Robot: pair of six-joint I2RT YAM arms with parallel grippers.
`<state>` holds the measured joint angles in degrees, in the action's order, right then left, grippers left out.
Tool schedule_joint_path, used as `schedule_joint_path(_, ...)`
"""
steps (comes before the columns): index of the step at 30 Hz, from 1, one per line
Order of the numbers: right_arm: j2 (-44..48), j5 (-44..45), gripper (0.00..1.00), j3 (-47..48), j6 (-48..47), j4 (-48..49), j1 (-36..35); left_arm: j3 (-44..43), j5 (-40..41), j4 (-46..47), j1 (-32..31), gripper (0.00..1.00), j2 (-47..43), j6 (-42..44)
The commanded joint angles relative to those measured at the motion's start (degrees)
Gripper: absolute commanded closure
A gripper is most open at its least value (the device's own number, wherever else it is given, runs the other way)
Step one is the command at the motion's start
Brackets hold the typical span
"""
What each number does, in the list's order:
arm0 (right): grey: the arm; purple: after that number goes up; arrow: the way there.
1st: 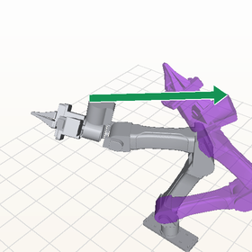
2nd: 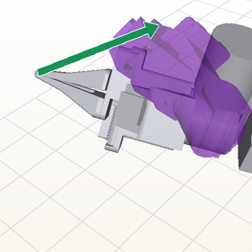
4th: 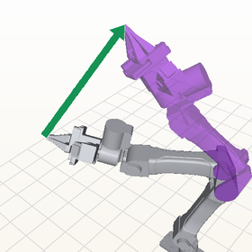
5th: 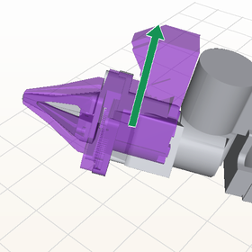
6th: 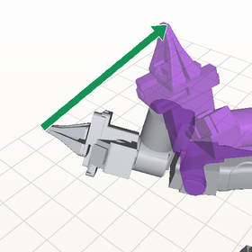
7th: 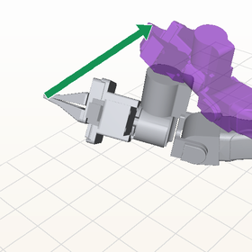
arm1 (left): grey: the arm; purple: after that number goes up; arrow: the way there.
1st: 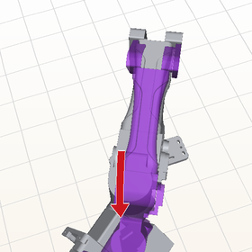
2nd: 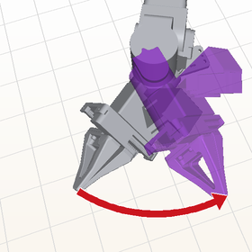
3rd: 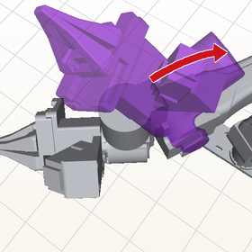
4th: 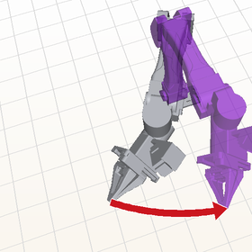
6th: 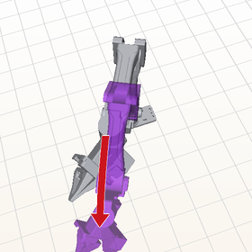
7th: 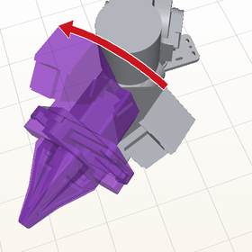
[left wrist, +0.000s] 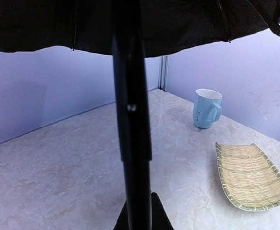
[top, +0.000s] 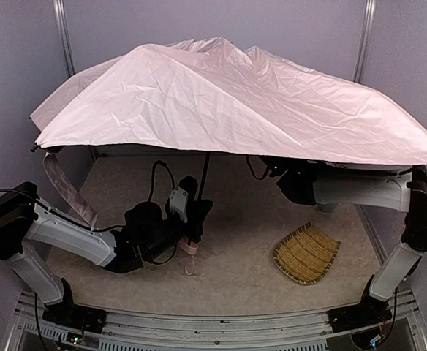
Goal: Put away the umbrella
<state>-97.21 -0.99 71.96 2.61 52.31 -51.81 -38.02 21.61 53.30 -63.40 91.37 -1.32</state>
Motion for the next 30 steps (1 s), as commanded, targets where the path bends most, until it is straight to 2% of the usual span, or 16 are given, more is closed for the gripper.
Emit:
schedule_joint_path(1, -12.75, -10.14, 0.87, -7.4, -9.49, -32.71, -3.57, -8.73, -11.33, 27.66, -1.78, 1.0, -9.61, 9.94)
schedule_joint_path(7, -16.14, -8.96, 0.88, -5.05, -7.97, -33.39, -3.56, -10.17, -7.36, 30.45, -3.85, 1.0, -7.64, 14.65)
schedule_joint_path(15, -16.9, -4.37, 0.9, -4.9, -5.59, -34.74, -3.61, -10.8, 2.91, 36.23, -5.86, 1.0, -4.44, 29.54)
schedule_joint_path(20, -16.64, -2.34, 0.9, -5.24, -4.45, -35.91, -4.09, -11.8, 5.71, 39.27, -5.77, 1.0, -1.69, 37.27)
schedule_joint_path(22, -17.41, 0.12, 0.89, -4.48, -5.15, -37.05, -5.21, -12.38, 5.0, 38.28, -5.77, 1.0, -1.26, 36.8)
schedule_joint_path(25, -18.86, 1.91, 0.87, -2.9, -6.31, -38.51, -6.96, -12.99, 2.72, 33.71, -5.09, 1.0, -1.39, 31.53)
schedule_joint_path(28, -19.31, 1.55, 0.86, -2.75, -6.05, -38.04, -7.2, -11.85, -2.74, 29.28, -2.0, 1.0, -3.29, 19.68)
schedule_joint_path(30, -19.4, 1.41, 0.86, -3.03, -5.53, -37.71, -7.16, -11.23, -6.38, 25.92, -0.32, 1.0, -4.66, 15.08)
